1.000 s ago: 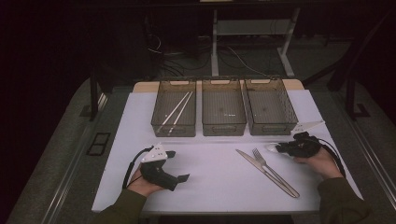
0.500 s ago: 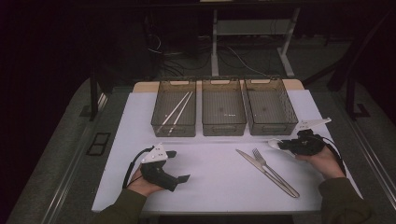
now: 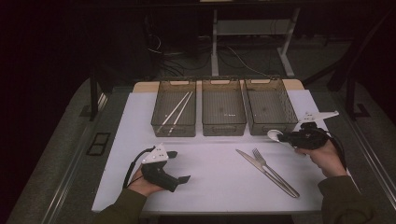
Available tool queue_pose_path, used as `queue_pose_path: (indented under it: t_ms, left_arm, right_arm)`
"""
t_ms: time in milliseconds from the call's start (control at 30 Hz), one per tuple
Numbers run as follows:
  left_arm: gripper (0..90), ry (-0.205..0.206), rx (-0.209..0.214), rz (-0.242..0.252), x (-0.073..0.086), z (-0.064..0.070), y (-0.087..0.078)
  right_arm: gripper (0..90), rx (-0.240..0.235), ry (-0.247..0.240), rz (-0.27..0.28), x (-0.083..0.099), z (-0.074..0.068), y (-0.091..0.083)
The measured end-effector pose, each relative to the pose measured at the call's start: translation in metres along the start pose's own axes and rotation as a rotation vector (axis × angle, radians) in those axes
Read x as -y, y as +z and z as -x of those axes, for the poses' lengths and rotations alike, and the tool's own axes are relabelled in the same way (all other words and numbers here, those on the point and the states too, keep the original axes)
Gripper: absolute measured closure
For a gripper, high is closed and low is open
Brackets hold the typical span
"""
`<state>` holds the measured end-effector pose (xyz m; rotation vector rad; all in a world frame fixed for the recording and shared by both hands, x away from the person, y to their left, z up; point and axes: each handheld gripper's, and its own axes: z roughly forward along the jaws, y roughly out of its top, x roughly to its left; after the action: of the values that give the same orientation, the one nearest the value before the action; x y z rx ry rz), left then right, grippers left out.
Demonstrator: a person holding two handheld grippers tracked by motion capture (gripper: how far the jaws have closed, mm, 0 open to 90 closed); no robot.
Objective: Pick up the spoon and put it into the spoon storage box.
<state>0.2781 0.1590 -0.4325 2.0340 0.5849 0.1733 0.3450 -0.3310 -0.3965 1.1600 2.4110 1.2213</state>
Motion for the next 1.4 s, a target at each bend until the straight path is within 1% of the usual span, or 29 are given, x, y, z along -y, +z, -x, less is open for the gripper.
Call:
queue_pose_path:
  t_ms: [67, 167, 400, 567, 833, 1033, 1167, 1267, 1400]
  left_arm:
    - [0.0, 0.0, -0.001, 0.001, 0.0, 0.0, 0.0]
    - [0.0, -0.001, 0.0, 0.0, 0.0, 0.0, 0.0]
    - [0.0, -0.003, 0.0, 0.0, 0.0, 0.0, 0.0]
    - [0.0, -0.001, 0.003, -0.004, 0.0, 0.0, 0.001]
    - [0.0, -0.001, 0.001, -0.003, 0.0, 0.0, 0.0]
    - [0.0, 0.002, 0.002, -0.004, 0.0, 0.001, 0.001]
    - [0.0, 0.001, 0.001, 0.003, 0.0, 0.002, 0.0]
    - [0.0, 0.002, 0.001, -0.002, 0.0, 0.002, 0.0]
    - [0.0, 0.002, 0.001, 0.001, 0.0, 0.002, 0.001]
  right_arm:
    - [81.5, -0.002, 0.007, 0.012, -0.003, -0.002, -0.002]
    - [81.4, -0.005, 0.003, 0.026, -0.009, -0.005, -0.003]
    - [81.5, -0.018, 0.008, 0.047, -0.021, -0.008, 0.001]
    - [81.5, -0.034, 0.003, 0.069, -0.031, -0.013, 0.004]
    - [81.4, -0.04, -0.02, 0.092, -0.052, -0.02, 0.011]
    - [81.5, -0.045, -0.042, 0.082, -0.07, -0.023, 0.022]
    - [81.4, -0.048, -0.045, 0.071, -0.081, -0.025, 0.031]
    - [81.4, -0.057, -0.046, 0.062, -0.089, -0.026, 0.038]
    - [81.5, -0.061, -0.059, 0.058, -0.1, -0.029, 0.047]
